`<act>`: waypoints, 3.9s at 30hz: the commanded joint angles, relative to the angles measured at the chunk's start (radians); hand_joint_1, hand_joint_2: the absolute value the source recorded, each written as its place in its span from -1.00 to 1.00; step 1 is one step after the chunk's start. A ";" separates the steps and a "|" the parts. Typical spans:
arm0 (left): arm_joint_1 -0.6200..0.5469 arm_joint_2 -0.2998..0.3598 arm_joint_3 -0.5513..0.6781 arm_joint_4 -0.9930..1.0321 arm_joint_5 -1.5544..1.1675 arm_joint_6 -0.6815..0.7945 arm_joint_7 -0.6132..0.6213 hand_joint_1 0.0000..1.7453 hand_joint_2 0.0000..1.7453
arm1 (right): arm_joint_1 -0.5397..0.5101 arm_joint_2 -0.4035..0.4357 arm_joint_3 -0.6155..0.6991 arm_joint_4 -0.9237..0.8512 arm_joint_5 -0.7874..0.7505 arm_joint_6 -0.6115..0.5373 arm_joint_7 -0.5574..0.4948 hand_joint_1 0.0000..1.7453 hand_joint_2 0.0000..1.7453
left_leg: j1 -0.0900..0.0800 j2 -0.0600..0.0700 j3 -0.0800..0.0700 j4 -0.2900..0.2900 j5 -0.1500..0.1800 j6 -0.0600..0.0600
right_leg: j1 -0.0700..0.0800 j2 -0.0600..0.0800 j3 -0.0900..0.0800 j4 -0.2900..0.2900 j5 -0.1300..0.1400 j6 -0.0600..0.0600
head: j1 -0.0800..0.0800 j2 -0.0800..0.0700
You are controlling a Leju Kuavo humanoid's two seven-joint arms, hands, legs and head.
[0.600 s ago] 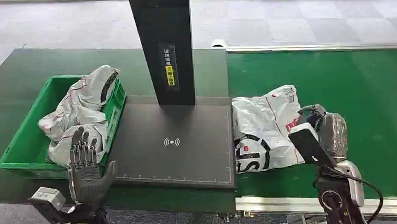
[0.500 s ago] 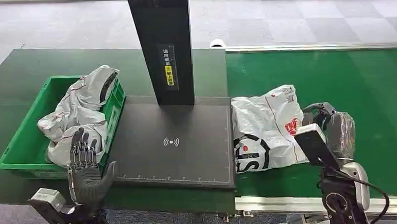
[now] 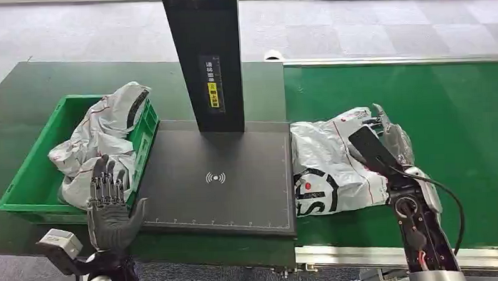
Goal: Moved the parcel from conveyor to table for the left to box.
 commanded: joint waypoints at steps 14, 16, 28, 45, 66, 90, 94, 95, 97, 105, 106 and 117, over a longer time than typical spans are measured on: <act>-0.073 0.037 -0.038 0.112 0.016 -0.001 0.008 -1.00 1.00 | -0.265 0.036 -0.002 0.586 0.024 -0.028 0.017 -1.00 1.00 | 0.000 0.001 0.001 -0.001 0.000 -0.001 | 0.000 0.002 0.000 -0.001 0.001 -0.001 | 0.000 0.000; -0.073 0.037 -0.038 0.112 0.016 -0.001 0.008 -1.00 1.00 | -0.265 0.036 -0.002 0.586 0.024 -0.028 0.017 -1.00 1.00 | 0.000 0.000 0.000 -0.001 0.000 -0.001 | 0.000 0.001 -0.001 -0.001 0.000 -0.001 | 0.000 0.000; -0.126 0.040 -0.060 0.166 0.029 -0.010 0.011 -1.00 1.00 | -0.282 0.038 -0.008 0.751 0.033 0.146 0.116 -1.00 1.00 | 0.000 -0.001 0.001 -0.001 0.000 -0.001 | 0.000 0.000 0.000 -0.001 0.000 -0.001 | 0.000 0.000; -0.125 0.038 -0.084 0.200 0.016 0.040 -0.003 -1.00 1.00 | -0.067 0.064 0.115 0.731 0.072 0.324 0.043 -1.00 1.00 | 0.002 -0.002 0.003 -0.002 -0.001 -0.002 | 0.002 -0.002 0.004 -0.004 -0.001 -0.001 | 0.000 0.000; -0.111 0.053 -0.081 0.171 0.027 0.059 0.001 -1.00 1.00 | -0.111 0.074 0.126 0.722 0.043 0.302 0.045 1.00 1.00 | 0.001 0.001 0.011 -0.003 -0.001 -0.002 | 0.002 0.000 0.011 -0.004 0.000 -0.001 | 0.000 0.000; 0.025 0.030 0.004 0.012 -0.008 0.073 -0.051 -1.00 1.00 | 0.297 0.025 -0.106 -0.658 -0.318 -0.123 -0.191 1.00 1.00 | 0.000 -0.007 -0.002 0.000 -0.003 -0.002 | 0.000 -0.006 -0.001 0.000 -0.005 -0.001 | 0.000 0.000; 0.028 0.028 0.008 0.011 -0.008 0.068 -0.056 -1.00 1.00 | 0.289 0.049 -0.120 -0.634 -0.332 -0.148 -0.239 1.00 1.00 | 0.000 -0.003 -0.001 0.000 -0.003 -0.002 | 0.000 -0.002 -0.001 -0.001 -0.004 -0.001 | 0.000 0.000; 0.028 0.026 0.011 0.011 -0.010 0.064 -0.058 -1.00 1.00 | 0.284 0.055 -0.119 -0.624 -0.338 -0.128 -0.226 1.00 1.00 | 0.001 -0.003 0.000 -0.001 -0.003 -0.003 | 0.001 -0.002 0.000 -0.001 -0.004 -0.001 | 0.000 0.000; 0.015 0.029 0.013 0.016 -0.011 0.058 -0.061 -1.00 1.00 | 0.233 0.066 -0.080 -0.542 -0.354 -0.038 -0.192 1.00 1.00 | 0.001 -0.002 0.000 -0.001 -0.003 -0.003 | 0.001 -0.002 0.000 -0.001 -0.004 -0.002 | 0.000 0.000; 0.009 0.029 0.015 0.019 -0.011 0.056 -0.060 -1.00 1.00 | 0.212 0.071 -0.068 -0.505 -0.339 -0.049 -0.199 1.00 1.00 | 0.000 0.000 0.003 -0.002 -0.003 -0.003 | 0.001 0.000 0.003 -0.002 -0.003 -0.001 | 0.000 0.000; 0.004 0.031 0.016 0.019 -0.010 0.055 -0.060 -1.00 1.00 | 0.188 0.054 -0.014 -0.467 -0.354 0.074 -0.162 1.00 1.00 | 0.001 0.000 0.003 -0.001 -0.003 -0.002 | 0.001 0.001 0.003 -0.001 -0.003 -0.001 | 0.001 0.000; -0.115 0.059 0.027 0.044 -0.010 0.069 -0.021 -1.00 1.00 | -0.169 0.277 0.276 0.311 -0.432 0.206 -0.182 1.00 1.00 | 0.002 0.009 0.006 -0.003 0.000 -0.005 | 0.002 0.008 0.002 -0.001 0.000 -0.004 | 0.001 0.000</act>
